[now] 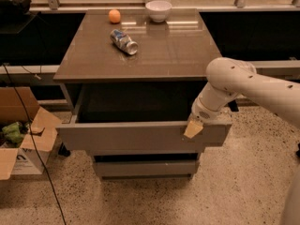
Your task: Open top drawer
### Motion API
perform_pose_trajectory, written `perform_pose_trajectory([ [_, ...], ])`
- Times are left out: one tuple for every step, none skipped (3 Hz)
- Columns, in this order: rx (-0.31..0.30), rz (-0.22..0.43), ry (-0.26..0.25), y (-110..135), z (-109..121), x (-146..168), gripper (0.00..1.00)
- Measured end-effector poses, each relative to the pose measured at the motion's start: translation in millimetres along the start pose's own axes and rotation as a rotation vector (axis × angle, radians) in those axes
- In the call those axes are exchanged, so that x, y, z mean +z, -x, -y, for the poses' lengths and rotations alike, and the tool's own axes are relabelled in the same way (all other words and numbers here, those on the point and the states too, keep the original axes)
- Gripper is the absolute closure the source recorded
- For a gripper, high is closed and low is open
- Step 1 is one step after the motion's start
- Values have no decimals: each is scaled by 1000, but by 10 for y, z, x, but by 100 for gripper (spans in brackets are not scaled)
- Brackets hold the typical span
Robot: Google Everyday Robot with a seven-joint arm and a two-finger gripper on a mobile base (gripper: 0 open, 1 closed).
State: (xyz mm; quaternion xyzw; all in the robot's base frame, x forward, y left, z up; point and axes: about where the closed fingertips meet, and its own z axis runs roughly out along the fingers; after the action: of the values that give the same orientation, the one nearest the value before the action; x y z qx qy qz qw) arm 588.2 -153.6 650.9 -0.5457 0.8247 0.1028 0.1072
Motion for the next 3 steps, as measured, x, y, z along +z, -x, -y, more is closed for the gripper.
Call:
perform_pose_trajectory([
  [27, 11, 25, -111, -179, 25, 37],
  [27, 11, 25, -110, -177, 24, 13],
  [27, 11, 25, -110, -178, 24, 0],
])
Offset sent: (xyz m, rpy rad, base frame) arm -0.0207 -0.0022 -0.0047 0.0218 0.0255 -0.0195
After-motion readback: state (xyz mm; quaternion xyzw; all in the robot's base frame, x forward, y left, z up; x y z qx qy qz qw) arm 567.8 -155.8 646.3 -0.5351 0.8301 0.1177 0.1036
